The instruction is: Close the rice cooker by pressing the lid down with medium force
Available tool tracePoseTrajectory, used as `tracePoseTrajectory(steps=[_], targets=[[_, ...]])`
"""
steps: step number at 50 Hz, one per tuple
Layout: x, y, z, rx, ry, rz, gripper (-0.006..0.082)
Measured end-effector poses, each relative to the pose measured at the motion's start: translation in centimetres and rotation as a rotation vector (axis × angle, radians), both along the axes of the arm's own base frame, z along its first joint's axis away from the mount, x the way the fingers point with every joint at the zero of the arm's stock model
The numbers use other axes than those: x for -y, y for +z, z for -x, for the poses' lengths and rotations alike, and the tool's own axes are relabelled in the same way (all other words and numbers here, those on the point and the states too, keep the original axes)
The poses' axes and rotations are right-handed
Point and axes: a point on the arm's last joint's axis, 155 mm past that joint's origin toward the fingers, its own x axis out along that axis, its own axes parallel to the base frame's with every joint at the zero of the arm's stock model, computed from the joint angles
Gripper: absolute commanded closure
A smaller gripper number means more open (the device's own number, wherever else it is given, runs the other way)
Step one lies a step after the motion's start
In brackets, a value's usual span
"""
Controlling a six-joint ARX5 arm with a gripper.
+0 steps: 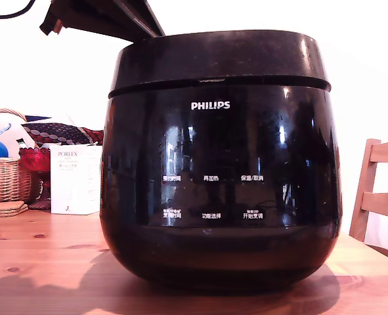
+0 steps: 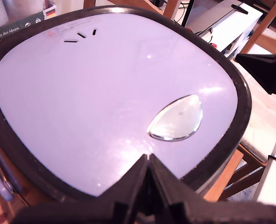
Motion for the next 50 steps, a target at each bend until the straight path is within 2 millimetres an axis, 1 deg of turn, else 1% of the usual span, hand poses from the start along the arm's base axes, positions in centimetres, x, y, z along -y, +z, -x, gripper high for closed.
tracePoseTrajectory(steps=[21, 24, 31, 39, 50], targets=[[-0.1, -0.5, 0.4, -0.001, -0.027, -0.043, 0.0789], [0.0, -0.9, 0.6, -0.014, -0.033, -0.057, 0.0789], [0.4, -1.2, 0.9, -0.026, -0.046, -0.072, 0.0789], [1.0, -1.3, 0.7, -0.010, -0.054, -0.092, 0.0789], [0.9, -1.3, 0.5, 0.008, -0.045, -0.111, 0.0789]])
